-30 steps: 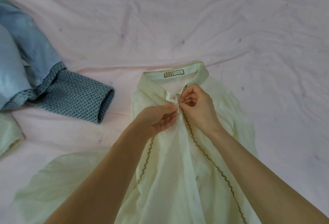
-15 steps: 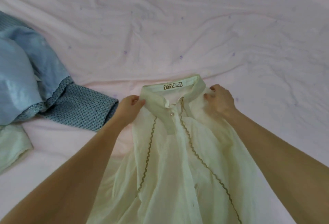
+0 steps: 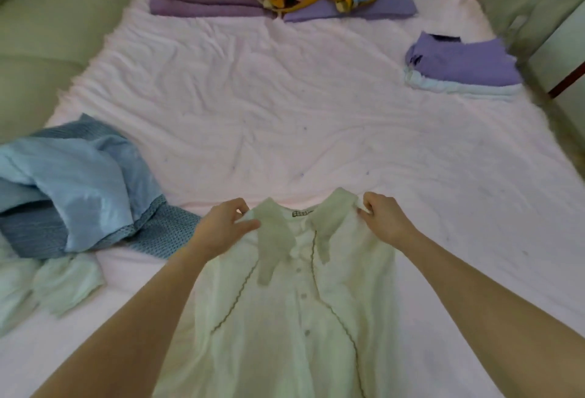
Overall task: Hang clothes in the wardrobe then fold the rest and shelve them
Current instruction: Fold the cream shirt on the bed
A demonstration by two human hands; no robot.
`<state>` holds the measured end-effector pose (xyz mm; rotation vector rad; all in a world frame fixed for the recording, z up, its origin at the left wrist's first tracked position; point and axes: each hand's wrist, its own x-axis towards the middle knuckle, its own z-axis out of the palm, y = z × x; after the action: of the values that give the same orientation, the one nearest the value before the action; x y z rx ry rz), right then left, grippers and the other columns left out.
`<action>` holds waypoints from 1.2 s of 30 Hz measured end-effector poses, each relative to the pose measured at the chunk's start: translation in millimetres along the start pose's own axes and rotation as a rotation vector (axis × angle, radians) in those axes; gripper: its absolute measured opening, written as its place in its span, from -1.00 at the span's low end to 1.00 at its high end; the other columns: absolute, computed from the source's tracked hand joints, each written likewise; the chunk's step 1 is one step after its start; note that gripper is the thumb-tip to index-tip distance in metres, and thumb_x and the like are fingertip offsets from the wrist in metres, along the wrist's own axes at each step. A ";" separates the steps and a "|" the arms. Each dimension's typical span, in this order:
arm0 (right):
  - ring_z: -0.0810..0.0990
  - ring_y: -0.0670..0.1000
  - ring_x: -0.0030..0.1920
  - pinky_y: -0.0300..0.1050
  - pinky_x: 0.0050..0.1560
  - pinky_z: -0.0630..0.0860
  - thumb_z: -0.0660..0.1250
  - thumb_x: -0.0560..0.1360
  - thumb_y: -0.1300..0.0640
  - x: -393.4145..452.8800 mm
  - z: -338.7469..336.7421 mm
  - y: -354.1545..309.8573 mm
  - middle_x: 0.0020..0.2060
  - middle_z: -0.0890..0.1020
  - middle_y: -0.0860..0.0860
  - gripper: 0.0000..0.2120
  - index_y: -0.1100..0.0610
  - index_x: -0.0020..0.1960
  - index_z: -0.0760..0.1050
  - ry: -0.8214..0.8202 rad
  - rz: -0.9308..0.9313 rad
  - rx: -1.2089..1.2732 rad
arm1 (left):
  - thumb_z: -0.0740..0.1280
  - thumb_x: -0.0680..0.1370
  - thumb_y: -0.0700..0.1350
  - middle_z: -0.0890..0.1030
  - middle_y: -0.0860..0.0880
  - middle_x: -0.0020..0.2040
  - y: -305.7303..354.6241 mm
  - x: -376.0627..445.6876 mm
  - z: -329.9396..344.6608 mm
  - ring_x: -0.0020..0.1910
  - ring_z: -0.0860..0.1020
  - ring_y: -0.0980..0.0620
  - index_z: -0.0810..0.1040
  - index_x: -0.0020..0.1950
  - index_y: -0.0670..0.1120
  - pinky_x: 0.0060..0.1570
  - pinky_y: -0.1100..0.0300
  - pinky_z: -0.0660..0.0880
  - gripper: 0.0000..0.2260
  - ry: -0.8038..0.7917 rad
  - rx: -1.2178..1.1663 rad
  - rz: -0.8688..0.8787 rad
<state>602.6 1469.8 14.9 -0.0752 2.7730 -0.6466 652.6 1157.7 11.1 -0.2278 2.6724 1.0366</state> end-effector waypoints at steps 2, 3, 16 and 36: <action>0.31 0.07 -0.32 -0.09 -0.38 0.12 0.31 0.54 0.12 -21.3 -33.0 -11.2 -0.45 0.29 -0.04 -0.57 0.05 -0.36 0.12 0.026 -0.013 -0.026 | 0.38 0.50 0.12 0.42 0.07 -0.37 26.3 -19.0 -29.9 -0.32 0.41 -0.01 0.28 -0.32 0.02 -0.33 0.13 0.26 -0.64 0.034 0.201 0.038; 0.32 0.07 -0.32 -0.10 -0.39 0.13 0.32 0.54 0.11 -37.1 -52.5 -18.8 -0.44 0.31 -0.04 -0.58 0.04 -0.34 0.13 0.045 -0.023 -0.030 | 0.35 0.52 0.14 0.37 0.06 -0.38 43.2 -33.6 -46.9 -0.32 0.38 -0.02 0.23 -0.34 0.00 -0.35 0.13 0.22 -0.60 0.061 0.278 0.070; 0.50 0.12 -0.13 -0.07 -0.20 0.35 0.32 0.40 0.25 -276.0 -193.1 -96.3 -0.20 0.53 0.04 -0.86 0.09 -0.20 0.37 0.195 -0.051 -0.036 | 0.39 0.54 0.00 0.39 -0.06 -0.37 151.0 -244.3 -174.3 -0.44 0.57 -0.05 0.38 -0.32 -0.13 -0.54 0.20 0.49 -0.66 0.016 0.071 0.337; 0.57 0.22 0.02 0.03 -0.05 0.51 0.19 0.52 0.16 -522.4 -213.9 -142.3 -0.02 0.63 0.14 -0.87 0.11 -0.06 0.52 0.343 -0.192 -0.277 | 0.05 0.68 0.00 0.62 -0.14 -0.03 207.8 -496.6 -194.1 -0.06 0.59 -0.21 0.32 0.21 -0.13 -0.28 0.07 0.29 -0.76 0.453 0.975 0.601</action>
<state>1037.1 1493.5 401.6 -0.3209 3.2012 -0.3372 1039.3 1202.9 430.6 0.6286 3.3679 -0.3804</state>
